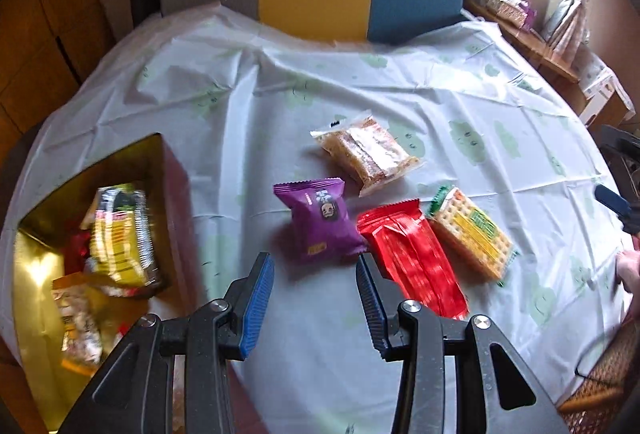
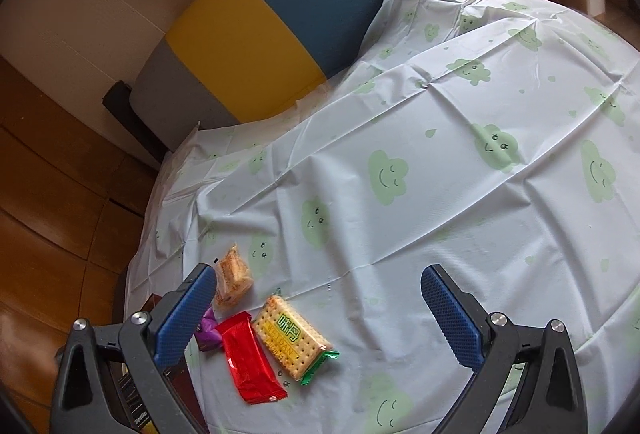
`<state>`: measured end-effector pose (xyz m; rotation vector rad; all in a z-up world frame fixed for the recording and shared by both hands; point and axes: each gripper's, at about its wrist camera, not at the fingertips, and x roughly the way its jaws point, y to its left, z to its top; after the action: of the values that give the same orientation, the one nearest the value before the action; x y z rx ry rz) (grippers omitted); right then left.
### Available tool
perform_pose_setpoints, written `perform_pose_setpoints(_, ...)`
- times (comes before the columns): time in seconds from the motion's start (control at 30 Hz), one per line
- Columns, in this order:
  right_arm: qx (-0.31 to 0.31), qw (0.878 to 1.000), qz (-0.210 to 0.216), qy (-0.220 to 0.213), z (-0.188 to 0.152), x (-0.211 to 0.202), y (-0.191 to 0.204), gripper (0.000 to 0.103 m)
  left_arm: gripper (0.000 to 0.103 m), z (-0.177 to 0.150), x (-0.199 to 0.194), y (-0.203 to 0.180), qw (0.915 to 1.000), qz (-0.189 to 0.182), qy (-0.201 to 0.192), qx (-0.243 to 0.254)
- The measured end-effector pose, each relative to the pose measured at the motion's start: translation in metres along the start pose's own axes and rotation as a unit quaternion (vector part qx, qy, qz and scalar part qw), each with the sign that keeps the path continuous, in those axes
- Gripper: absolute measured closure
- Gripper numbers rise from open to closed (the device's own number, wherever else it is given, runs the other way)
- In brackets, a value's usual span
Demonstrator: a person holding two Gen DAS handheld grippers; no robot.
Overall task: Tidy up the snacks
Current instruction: 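Grasp the purple packet with the left tool and lift it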
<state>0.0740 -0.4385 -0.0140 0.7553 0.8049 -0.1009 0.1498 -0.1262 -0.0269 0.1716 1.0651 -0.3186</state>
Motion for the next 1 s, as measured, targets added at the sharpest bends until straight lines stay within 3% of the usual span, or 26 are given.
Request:
perform_pose_setpoints(0.13, -0.004, 1.000, 0.011, 0.004, 0.000, 0.001, 0.002, 0.000, 0.055, 0.011, 0.028, -0.001, 0.9996, -0.012, 0.022, -0.012)
perform_pose_setpoints(0.2, -0.006, 1.000, 0.015, 0.006, 0.000, 0.001, 0.003, 0.000, 0.042, 0.015, 0.038, -0.002, 0.9995, -0.011, 0.023, -0.016)
perform_pose_setpoints(0.47, -0.012, 1.000, 0.024, 0.012, 0.000, 0.003, 0.007, 0.000, 0.042, 0.029, 0.063, 0.001, 0.9989, -0.002, 0.030, -0.036)
perform_pose_setpoints(0.57, -0.019, 1.000, 0.019, 0.008, 0.000, 0.002, 0.008, 0.000, 0.062, 0.031, 0.069, 0.003, 0.9989, 0.004, 0.028, -0.038)
perform_pose_setpoints(0.77, -0.024, 1.000, 0.007, 0.011, 0.000, 0.006, 0.007, 0.000, 0.064, 0.021, 0.049, 0.002, 0.9997, -0.010, 0.009, -0.020)
perform_pose_setpoints(1.0, -0.042, 0.999, -0.010, 0.023, -0.004, 0.013, 0.009, 0.000, 0.063, -0.023, 0.002, -0.026, 0.9979, -0.021, -0.027, 0.054)
